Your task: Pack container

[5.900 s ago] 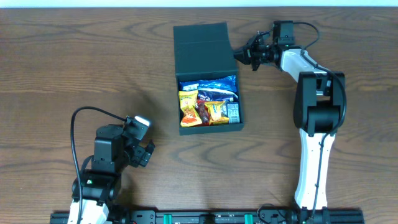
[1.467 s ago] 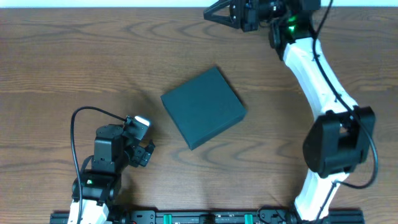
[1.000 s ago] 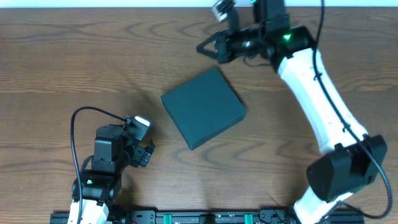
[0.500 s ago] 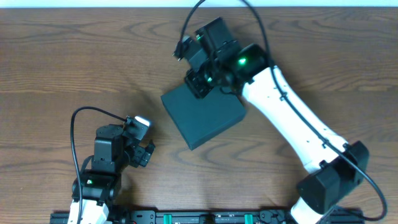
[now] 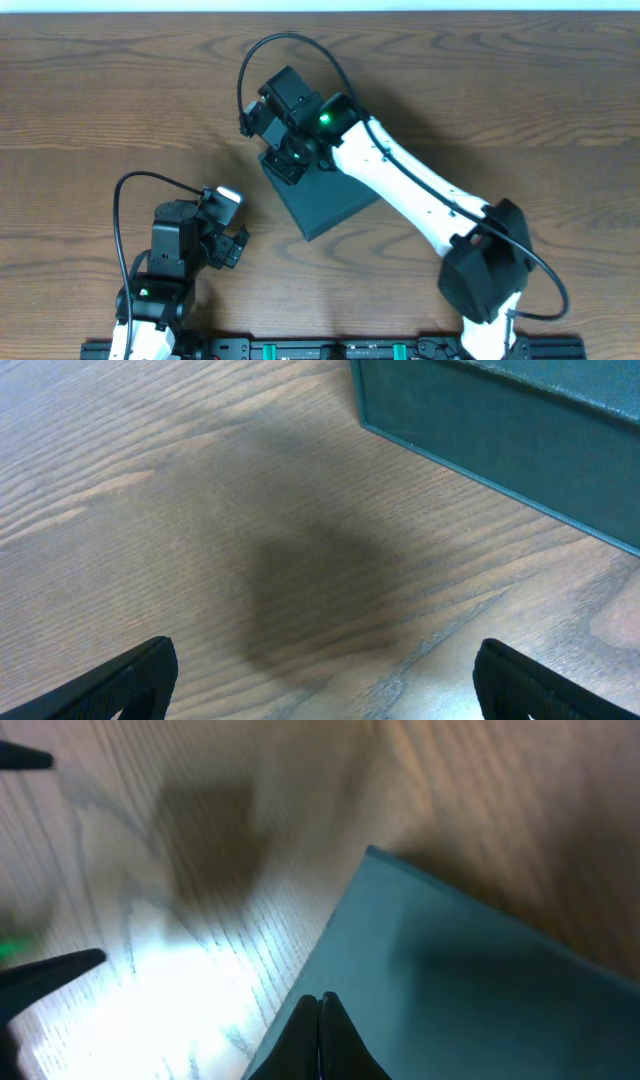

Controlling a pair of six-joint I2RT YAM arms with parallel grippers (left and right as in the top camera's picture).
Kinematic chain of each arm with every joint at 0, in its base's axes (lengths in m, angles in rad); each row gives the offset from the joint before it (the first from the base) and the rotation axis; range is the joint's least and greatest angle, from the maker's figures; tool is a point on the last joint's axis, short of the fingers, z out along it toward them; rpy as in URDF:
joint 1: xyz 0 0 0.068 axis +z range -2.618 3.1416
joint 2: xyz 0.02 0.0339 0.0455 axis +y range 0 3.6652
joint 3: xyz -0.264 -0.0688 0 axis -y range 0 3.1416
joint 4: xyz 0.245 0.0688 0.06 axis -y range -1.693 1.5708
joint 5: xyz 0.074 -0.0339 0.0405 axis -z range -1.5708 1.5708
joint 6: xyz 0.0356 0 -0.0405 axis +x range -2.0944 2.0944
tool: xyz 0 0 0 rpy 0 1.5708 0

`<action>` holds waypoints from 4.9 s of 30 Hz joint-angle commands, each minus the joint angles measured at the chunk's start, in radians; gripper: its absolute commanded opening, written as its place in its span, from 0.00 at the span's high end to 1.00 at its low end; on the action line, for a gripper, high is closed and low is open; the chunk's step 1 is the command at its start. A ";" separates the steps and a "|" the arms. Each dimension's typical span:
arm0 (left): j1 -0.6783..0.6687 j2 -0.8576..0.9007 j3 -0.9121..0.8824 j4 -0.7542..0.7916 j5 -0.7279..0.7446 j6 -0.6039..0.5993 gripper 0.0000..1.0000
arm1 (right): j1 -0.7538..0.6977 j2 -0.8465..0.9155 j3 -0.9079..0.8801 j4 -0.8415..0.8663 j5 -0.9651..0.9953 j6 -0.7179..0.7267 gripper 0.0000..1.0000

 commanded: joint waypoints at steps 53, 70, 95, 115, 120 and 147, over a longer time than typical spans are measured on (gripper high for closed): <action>0.004 0.000 0.006 -0.002 0.010 0.014 0.05 | -0.142 0.249 0.004 0.278 0.182 0.099 0.99; 0.004 0.000 0.006 -0.001 0.010 0.014 0.05 | -0.119 0.025 0.021 0.059 0.395 0.275 0.99; 0.004 0.000 0.006 -0.001 0.010 0.014 0.05 | -0.117 -0.480 -0.750 0.121 0.307 0.563 0.99; 0.004 0.000 0.006 -0.001 0.010 0.014 0.04 | -0.181 -0.443 -0.899 0.415 0.369 0.555 0.99; 0.004 0.000 0.006 -0.002 0.010 0.014 0.05 | -0.181 -0.404 -0.899 0.467 0.341 0.557 0.99; 0.004 0.000 0.006 -0.001 0.010 0.014 0.05 | -0.191 -0.404 -0.897 0.600 0.340 0.600 0.99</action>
